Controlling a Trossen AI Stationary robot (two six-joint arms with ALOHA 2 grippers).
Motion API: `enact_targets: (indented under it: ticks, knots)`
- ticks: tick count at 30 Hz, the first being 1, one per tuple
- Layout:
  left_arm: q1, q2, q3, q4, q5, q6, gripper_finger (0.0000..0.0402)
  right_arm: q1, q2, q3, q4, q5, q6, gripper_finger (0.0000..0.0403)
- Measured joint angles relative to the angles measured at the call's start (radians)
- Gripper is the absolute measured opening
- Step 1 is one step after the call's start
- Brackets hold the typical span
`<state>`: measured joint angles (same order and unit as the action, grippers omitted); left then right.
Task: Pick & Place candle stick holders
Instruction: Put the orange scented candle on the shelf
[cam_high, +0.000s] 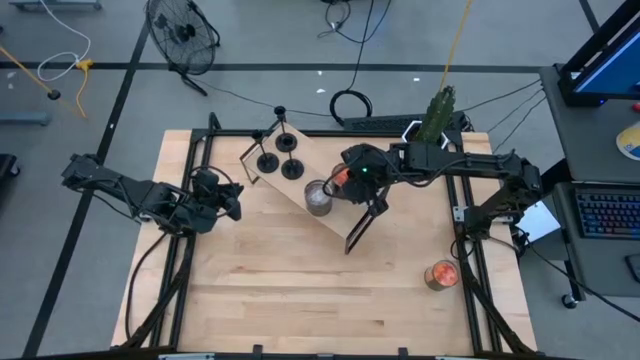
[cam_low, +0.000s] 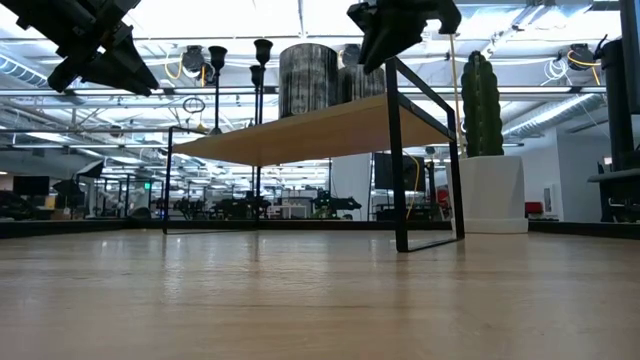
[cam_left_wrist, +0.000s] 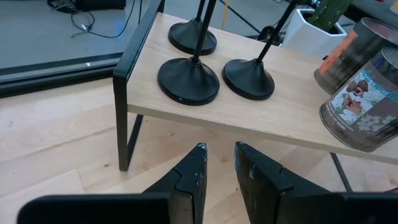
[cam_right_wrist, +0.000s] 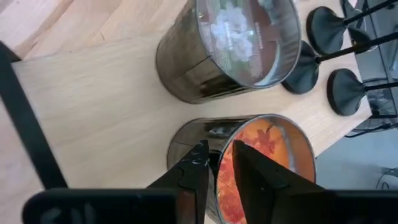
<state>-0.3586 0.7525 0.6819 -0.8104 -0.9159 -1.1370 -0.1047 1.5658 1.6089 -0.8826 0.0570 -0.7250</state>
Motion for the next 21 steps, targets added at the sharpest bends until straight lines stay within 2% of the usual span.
enact_targets:
  ticks: [9,15,21]
  knots:
    - [0.0,0.0,0.0,0.0,0.001,0.0,0.0088,0.002,0.0,-0.001,0.08,0.002,-0.019,0.007]
    - [0.0,0.0,0.0,0.0,0.0,0.0,0.0088,0.028,-0.008,-0.001,0.103,0.078,-0.021,0.007]
    - [0.0,0.0,0.0,0.0,0.0,0.0,0.0088,0.06,-0.056,0.0,0.158,0.078,-0.018,0.007]
